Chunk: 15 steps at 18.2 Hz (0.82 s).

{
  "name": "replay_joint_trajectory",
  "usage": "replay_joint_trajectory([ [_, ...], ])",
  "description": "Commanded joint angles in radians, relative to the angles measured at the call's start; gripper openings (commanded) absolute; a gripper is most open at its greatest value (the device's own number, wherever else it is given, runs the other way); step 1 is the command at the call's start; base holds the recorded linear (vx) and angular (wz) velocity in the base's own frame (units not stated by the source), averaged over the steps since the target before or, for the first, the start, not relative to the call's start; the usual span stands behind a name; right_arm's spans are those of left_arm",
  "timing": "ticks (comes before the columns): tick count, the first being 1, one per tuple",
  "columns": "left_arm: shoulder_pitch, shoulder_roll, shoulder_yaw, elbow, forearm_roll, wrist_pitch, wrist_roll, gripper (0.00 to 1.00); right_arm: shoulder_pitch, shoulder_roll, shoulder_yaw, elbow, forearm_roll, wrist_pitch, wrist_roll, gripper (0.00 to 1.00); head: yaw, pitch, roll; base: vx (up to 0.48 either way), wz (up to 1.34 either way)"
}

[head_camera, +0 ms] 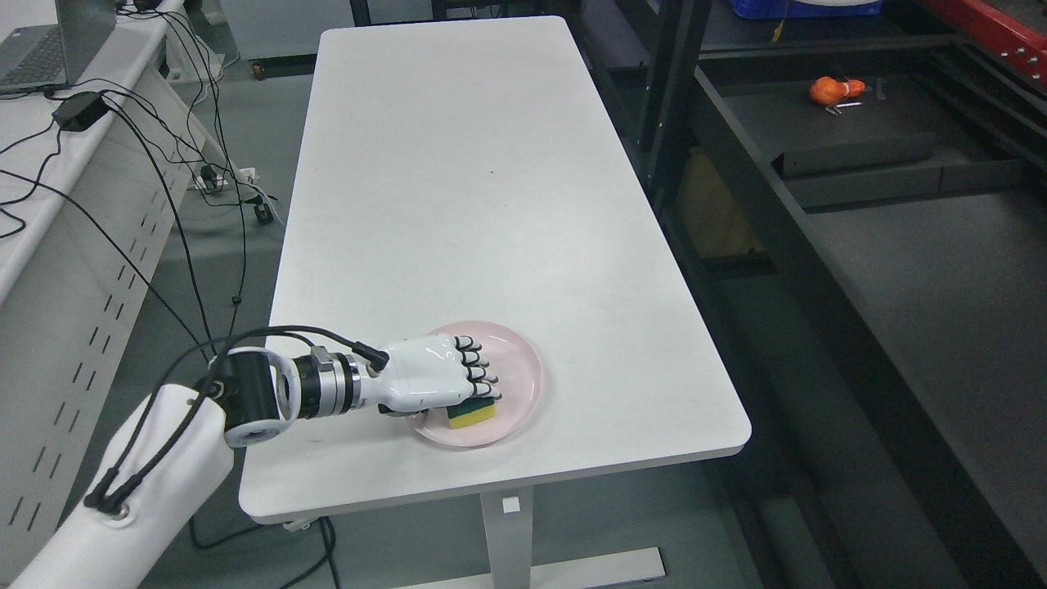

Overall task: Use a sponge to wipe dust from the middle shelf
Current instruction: 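Close the left hand fingers around the green-and-yellow sponge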

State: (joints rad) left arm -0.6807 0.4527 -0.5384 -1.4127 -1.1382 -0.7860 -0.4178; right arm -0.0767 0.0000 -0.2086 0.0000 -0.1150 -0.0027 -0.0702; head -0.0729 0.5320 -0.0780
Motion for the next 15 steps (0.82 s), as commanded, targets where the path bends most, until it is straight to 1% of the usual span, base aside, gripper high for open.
replay_joint_trajectory([
  [1, -0.026, -0.022, -0.022, 0.034, 0.009, 0.001, -0.038, 0.64, 0.0, -0.017, 0.0, -0.017, 0.0, 0.073, -0.002, 1.0, 0.0, 0.0, 0.0, 0.0, 0.0],
  [3, -0.028, -0.034, -0.014, 0.034, 0.026, 0.001, -0.039, 0.52, 0.0, -0.017, 0.0, -0.017, 0.0, 0.073, -0.002, 1.0, 0.0, 0.0, 0.0, 0.0, 0.0],
  [7, -0.025, -0.031, 0.04, 0.034, 0.066, 0.001, -0.051, 0.28, 0.0, -0.017, 0.0, -0.017, 0.0, 0.073, -0.002, 1.0, 0.0, 0.0, 0.0, 0.0, 0.0],
  [8, -0.02, -0.028, 0.054, 0.037, 0.09, 0.001, -0.064, 0.2, 0.0, -0.017, 0.0, -0.017, 0.0, 0.073, -0.002, 1.0, 0.0, 0.0, 0.0, 0.0, 0.0],
  [9, -0.02, -0.026, 0.067, 0.04, 0.131, 0.001, -0.071, 0.1, 0.0, -0.017, 0.0, -0.017, 0.0, 0.073, -0.002, 1.0, 0.0, 0.0, 0.0, 0.0, 0.0],
  [10, -0.02, -0.026, 0.083, 0.04, 0.165, 0.001, -0.079, 0.04, 0.0, -0.017, 0.0, -0.017, 0.0, 0.073, -0.003, 1.0, 0.0, 0.0, 0.0, 0.0, 0.0],
  [11, -0.02, -0.028, 0.098, 0.038, 0.184, 0.001, -0.081, 0.01, 0.0, -0.017, 0.0, -0.017, 0.0, 0.073, -0.002, 1.0, 0.0, 0.0, 0.0, 0.0, 0.0],
  [13, -0.02, -0.028, 0.138, 0.035, 0.216, 0.001, -0.081, 0.0, 0.0, -0.017, 0.0, -0.017, 0.0, 0.073, -0.002, 1.0, 0.0, 0.0, 0.0, 0.0, 0.0],
  [15, -0.022, -0.026, 0.181, 0.025, 0.306, 0.001, -0.081, 0.0, 0.0, -0.017, 0.0, -0.017, 0.0, 0.073, -0.002, 1.0, 0.0, 0.0, 0.0, 0.0, 0.0],
])
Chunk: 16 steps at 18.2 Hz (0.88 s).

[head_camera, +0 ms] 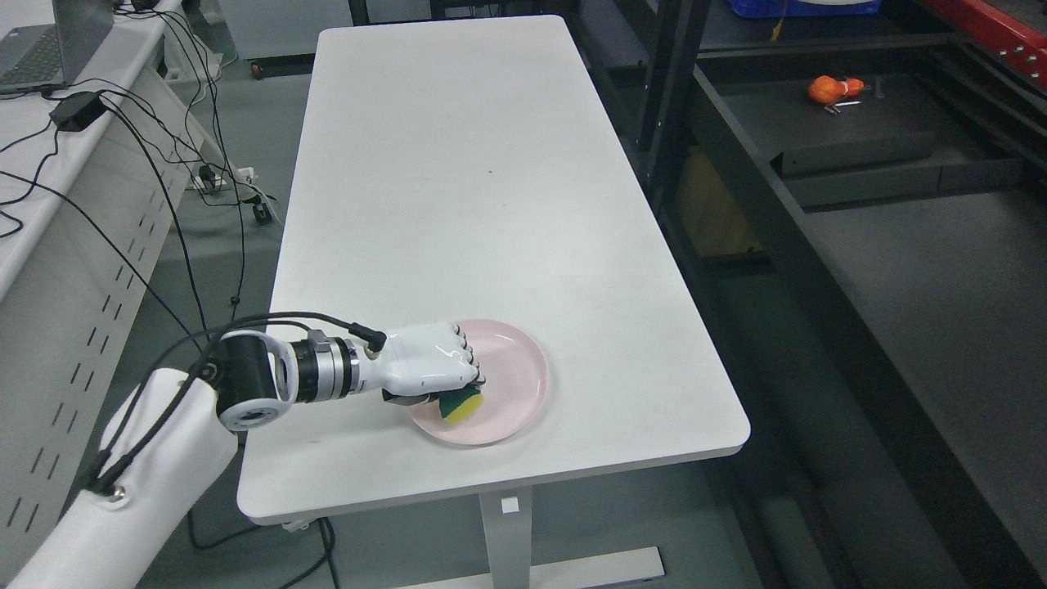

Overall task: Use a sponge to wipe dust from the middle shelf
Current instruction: 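Close the left hand fingers around the green-and-yellow sponge, then lift the sponge off the plate with the left hand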

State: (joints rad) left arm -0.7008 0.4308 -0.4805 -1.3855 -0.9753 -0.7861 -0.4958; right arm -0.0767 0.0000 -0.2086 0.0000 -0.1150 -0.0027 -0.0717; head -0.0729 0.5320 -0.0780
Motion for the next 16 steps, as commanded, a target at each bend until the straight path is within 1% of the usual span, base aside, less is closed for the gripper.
replay_joint_trajectory([
  [1, -0.003, -0.003, 0.146, -0.015, 0.199, 0.001, -0.003, 0.0, 0.0, -0.017, 0.0, -0.017, 0.0, 0.075, 0.0, 1.0, 0.0, 0.0, 0.0, 0.0, 0.0],
  [4, -0.006, -0.003, 0.226, -0.055, 0.325, 0.001, -0.001, 0.0, 0.0, -0.017, 0.0, -0.017, 0.0, 0.073, 0.0, 1.0, 0.0, 0.0, 0.0, 0.0, 0.0],
  [8, -0.002, -0.006, 0.327, -0.116, 0.411, 0.001, 0.0, 0.0, 0.0, -0.017, 0.0, -0.017, 0.0, 0.073, -0.002, 1.0, 0.0, 0.0, 0.0, 0.0, 0.0],
  [11, 0.0, -0.009, 0.361, -0.136, 0.446, 0.001, 0.002, 0.0, 0.0, -0.017, 0.0, -0.017, 0.0, 0.073, 0.0, 1.0, 0.0, 0.0, 0.0, 0.003, 0.0],
  [16, 0.006, -0.026, 0.355, -0.152, 0.448, 0.001, 0.01, 0.0, 0.0, -0.017, 0.0, -0.017, 0.0, 0.073, 0.0, 1.0, 0.0, 0.0, 0.0, 0.002, -0.01],
])
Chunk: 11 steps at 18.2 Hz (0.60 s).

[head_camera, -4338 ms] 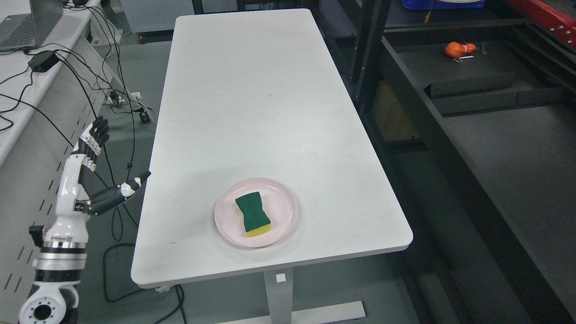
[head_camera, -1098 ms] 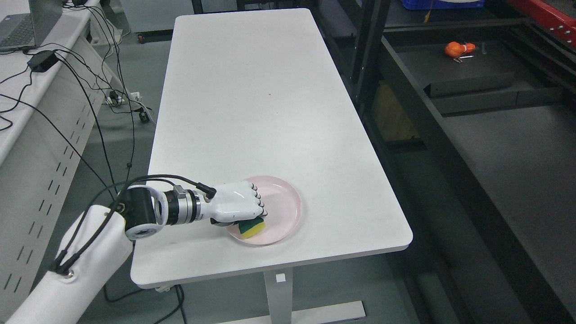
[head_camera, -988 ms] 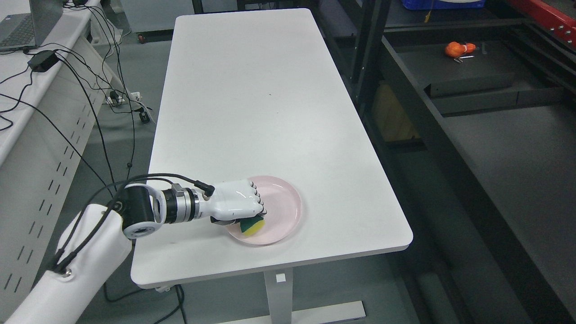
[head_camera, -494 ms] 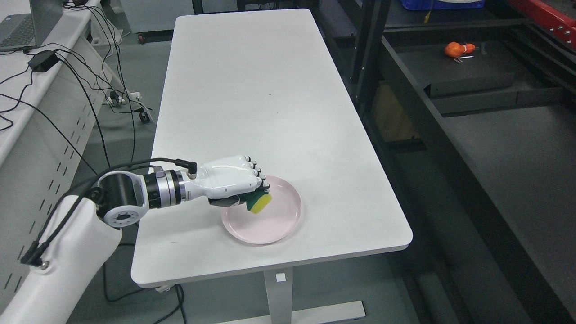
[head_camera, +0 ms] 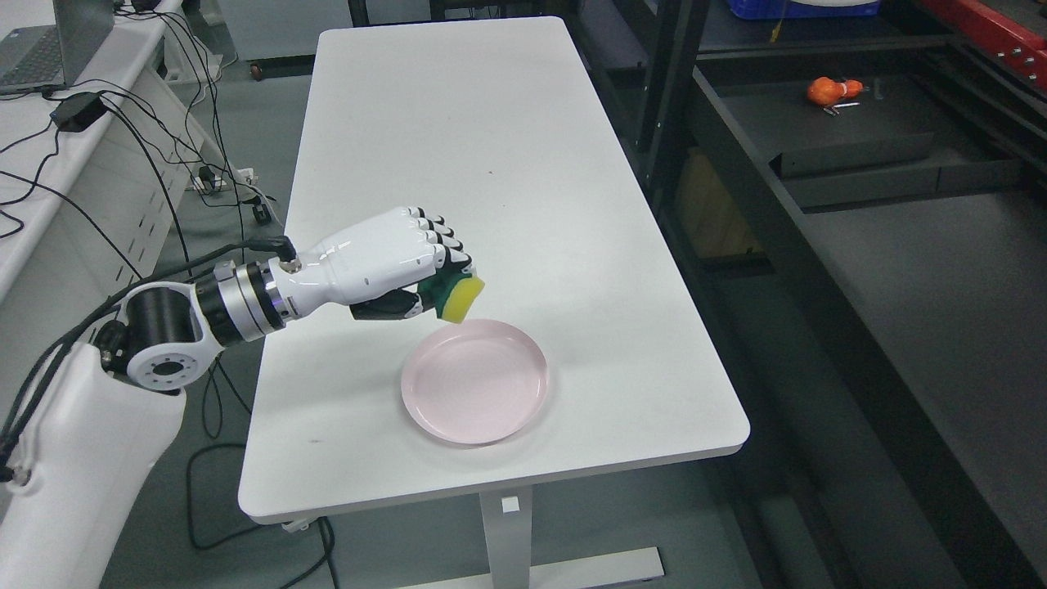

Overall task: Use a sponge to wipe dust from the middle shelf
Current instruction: 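Lift the sponge off the plate with the left hand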

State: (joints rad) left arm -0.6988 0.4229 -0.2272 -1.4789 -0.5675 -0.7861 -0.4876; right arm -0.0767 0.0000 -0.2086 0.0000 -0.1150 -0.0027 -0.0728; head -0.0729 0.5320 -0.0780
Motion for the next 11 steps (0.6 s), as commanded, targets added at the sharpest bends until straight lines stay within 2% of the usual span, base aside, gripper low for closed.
replay_joint_trajectory([
  [1, 0.004, -0.021, 0.098, -0.058, 0.038, 0.001, 0.0, 0.0, 0.0, -0.017, 0.0, -0.017, 0.0, 0.073, 0.001, 1.0, 0.0, 0.0, 0.0, -0.01, 0.0],
  [11, 0.012, -0.016, 0.129, -0.06, 0.038, 0.001, -0.005, 0.0, 0.0, -0.017, 0.0, -0.017, 0.0, 0.073, 0.001, 1.0, 0.0, 0.0, 0.0, -0.054, -0.01],
])
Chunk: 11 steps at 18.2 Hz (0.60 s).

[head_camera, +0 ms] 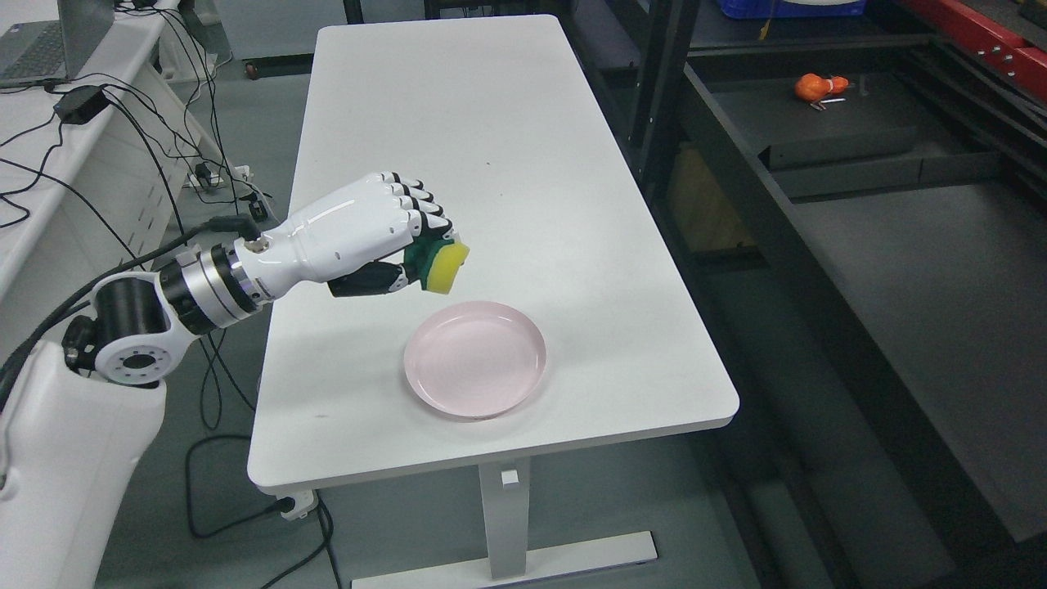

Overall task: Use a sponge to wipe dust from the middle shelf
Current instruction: 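Lift the sponge off the plate with the left hand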

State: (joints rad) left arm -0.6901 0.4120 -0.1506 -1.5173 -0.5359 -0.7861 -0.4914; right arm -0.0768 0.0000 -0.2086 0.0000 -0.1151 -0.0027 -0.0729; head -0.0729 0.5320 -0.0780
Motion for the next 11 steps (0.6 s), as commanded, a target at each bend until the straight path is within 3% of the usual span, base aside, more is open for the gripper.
replay_joint_trajectory([
  [1, 0.0, -0.007, 0.046, -0.029, 0.007, 0.001, -0.001, 0.0, 0.0, -0.017, 0.0, -0.017, 0.0, 0.073, 0.001, 1.0, 0.0, 0.0, 0.0, -0.127, -0.08],
  [11, -0.138, -0.067, -0.141, -0.055, 0.008, 0.001, -0.006, 0.0, 0.0, -0.017, 0.0, -0.017, 0.0, 0.073, 0.001, 1.0, 0.0, 0.0, 0.0, -0.222, -0.19],
])
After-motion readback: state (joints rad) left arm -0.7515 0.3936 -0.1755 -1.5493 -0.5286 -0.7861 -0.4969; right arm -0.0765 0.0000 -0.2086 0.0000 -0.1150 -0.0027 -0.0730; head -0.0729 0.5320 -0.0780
